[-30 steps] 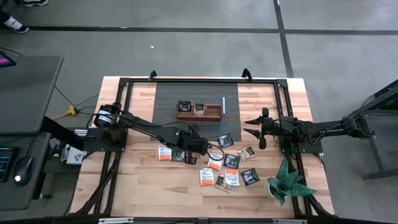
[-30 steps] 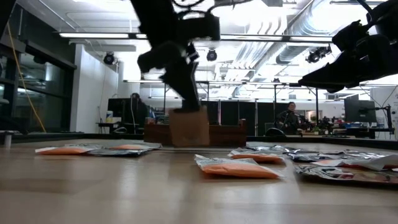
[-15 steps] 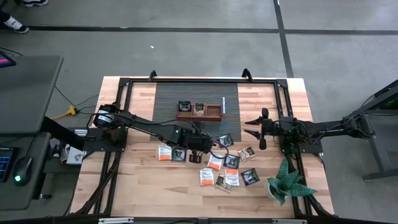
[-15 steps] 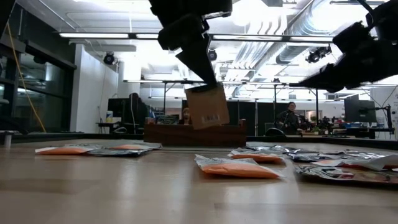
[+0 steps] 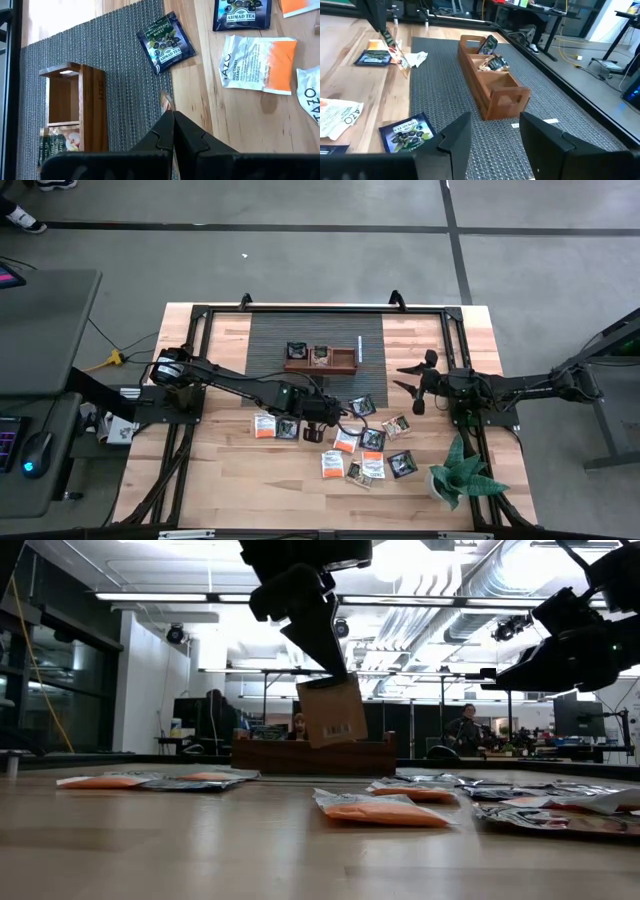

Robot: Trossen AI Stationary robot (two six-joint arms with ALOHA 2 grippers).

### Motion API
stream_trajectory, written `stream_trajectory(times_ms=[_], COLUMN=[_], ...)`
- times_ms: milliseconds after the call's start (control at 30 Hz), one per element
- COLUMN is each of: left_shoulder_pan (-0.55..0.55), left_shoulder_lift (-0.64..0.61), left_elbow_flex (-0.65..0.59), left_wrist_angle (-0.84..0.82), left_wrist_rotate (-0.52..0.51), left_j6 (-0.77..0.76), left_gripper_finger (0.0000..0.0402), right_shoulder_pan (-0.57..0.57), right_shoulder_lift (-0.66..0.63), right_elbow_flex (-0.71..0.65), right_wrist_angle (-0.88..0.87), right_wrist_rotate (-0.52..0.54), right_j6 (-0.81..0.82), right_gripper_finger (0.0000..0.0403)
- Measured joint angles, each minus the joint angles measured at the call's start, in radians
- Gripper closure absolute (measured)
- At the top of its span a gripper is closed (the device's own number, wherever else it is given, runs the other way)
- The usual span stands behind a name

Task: Pick & Place Tea
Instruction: Put the brown tea bag into the middle section of the wooden organizer

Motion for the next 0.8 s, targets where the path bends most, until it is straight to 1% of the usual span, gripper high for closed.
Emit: stream_trajectory(times_ms=[67, 233, 367, 467, 533, 633, 800], left_shoulder_pan=[0.0, 0.0, 0.01, 0.015, 0.015, 0.016, 0.015], left_shoulder_lift=[0.0, 0.0, 0.0, 0.0, 0.0, 0.0, 0.0], left_elbow_flex=[0.0, 0.0, 0.0, 0.0, 0.0, 0.001, 0.001], left_wrist_angle=[0.002, 0.006, 0.019, 0.027, 0.034, 0.056, 0.063], left_wrist_rotate=[0.017, 0.02, 0.02, -0.028, -0.082, -0.152, -0.238], left_j6=[0.044, 0.128, 0.132, 0.125, 0.119, 0.124, 0.127], left_gripper_finger=[0.0401, 0.0401, 0.0401, 0.0401, 0.0401, 0.0401, 0.0401], right_shoulder_pan=[0.0, 0.0, 0.0, 0.0, 0.0, 0.001, 0.0], right_shoulder_lift=[0.0, 0.0, 0.0, 0.0, 0.0, 0.0, 0.0], right_elbow_flex=[0.0, 0.0, 0.0, 0.0, 0.0, 0.0, 0.0], right_wrist_angle=[0.0, 0.0, 0.0, 0.0, 0.001, 0.032, 0.117], right_wrist_rotate=[0.0, 0.03, 0.031, 0.029, -0.001, -0.071, -0.08], right_j6=[0.0, 0.0, 0.0, 0.01, 0.114, 0.357, 0.702], right_gripper_finger=[0.0241, 0.0246, 0.0246, 0.0244, 0.0246, 0.0248, 0.0248])
